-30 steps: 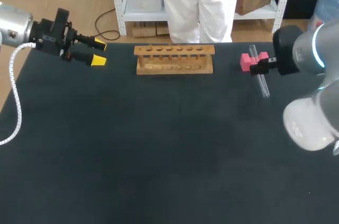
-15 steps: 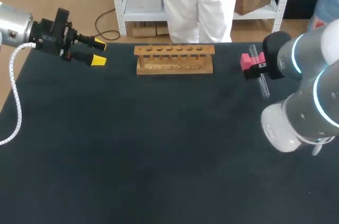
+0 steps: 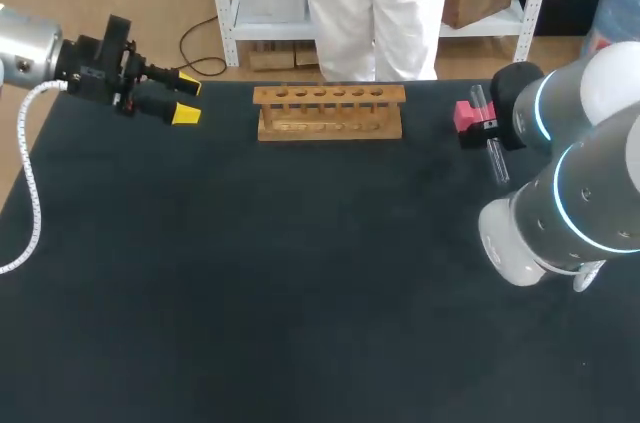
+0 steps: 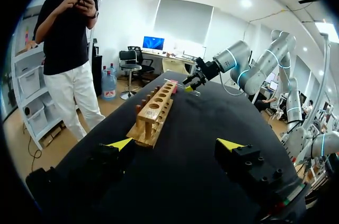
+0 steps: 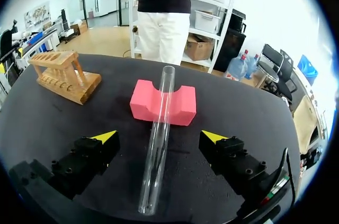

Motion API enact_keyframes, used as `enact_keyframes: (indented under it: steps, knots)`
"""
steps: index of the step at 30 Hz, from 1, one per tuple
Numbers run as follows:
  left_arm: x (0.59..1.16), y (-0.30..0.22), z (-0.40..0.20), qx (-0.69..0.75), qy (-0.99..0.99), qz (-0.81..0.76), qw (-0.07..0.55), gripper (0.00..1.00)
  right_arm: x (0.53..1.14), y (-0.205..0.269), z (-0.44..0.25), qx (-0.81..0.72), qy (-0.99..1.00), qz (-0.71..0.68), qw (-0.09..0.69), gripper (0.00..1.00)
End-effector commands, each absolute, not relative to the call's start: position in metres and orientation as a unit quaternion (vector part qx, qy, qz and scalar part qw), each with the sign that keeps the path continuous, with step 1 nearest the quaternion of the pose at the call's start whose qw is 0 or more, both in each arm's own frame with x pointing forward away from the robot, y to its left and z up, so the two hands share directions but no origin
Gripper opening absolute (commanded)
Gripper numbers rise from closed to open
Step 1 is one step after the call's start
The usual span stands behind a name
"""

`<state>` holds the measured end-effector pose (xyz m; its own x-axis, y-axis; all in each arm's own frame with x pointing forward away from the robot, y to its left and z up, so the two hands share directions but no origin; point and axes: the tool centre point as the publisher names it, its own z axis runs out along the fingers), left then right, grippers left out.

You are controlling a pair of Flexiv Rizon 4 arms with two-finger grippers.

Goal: Grasp the test tube, adjust it, and insert it.

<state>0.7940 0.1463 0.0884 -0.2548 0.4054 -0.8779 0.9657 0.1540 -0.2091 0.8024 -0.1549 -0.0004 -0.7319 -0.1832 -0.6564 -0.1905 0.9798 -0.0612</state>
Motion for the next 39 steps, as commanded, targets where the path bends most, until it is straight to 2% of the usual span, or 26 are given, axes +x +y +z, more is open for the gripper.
enact_keyframes:
  steps: [1,11,15,16,20,24,26,38,39]
  knots:
    - [0.795,0.146,0.088,0.506,0.678,-0.41,0.342,1.0,0.806,-0.155,-0.003,-0.1,0.93,0.008,0.353,1.0]
    - [0.795,0.146,0.088,0.506,0.678,-0.41,0.342,1.0,0.811,-0.156,-0.008,-0.094,0.928,0.023,0.359,1.0]
    - [0.795,0.146,0.088,0.506,0.678,-0.41,0.342,1.0,0.812,-0.156,-0.008,-0.094,0.929,0.024,0.358,0.84]
    - [0.795,0.146,0.088,0.506,0.678,-0.41,0.342,1.0,0.813,-0.156,-0.008,-0.094,0.929,0.024,0.358,0.76]
    - [0.795,0.146,0.088,0.506,0.678,-0.41,0.342,1.0,0.814,-0.154,-0.011,-0.1,0.931,0.016,0.35,0.58]
    - [0.795,0.146,0.088,0.506,0.678,-0.41,0.342,1.0,0.815,-0.154,-0.012,-0.098,0.931,0.02,0.351,0.61]
    - [0.795,0.146,0.088,0.506,0.678,-0.41,0.342,1.0,0.815,-0.155,-0.013,-0.097,0.931,0.021,0.351,0.52]
    - [0.795,0.146,0.088,0.506,0.678,-0.41,0.342,1.0,0.816,-0.157,-0.018,-0.094,0.935,0.025,0.342,0.36]
    - [0.795,0.146,0.088,0.506,0.678,-0.41,0.342,1.0,0.816,-0.157,-0.018,-0.093,0.935,0.025,0.342,0.31]
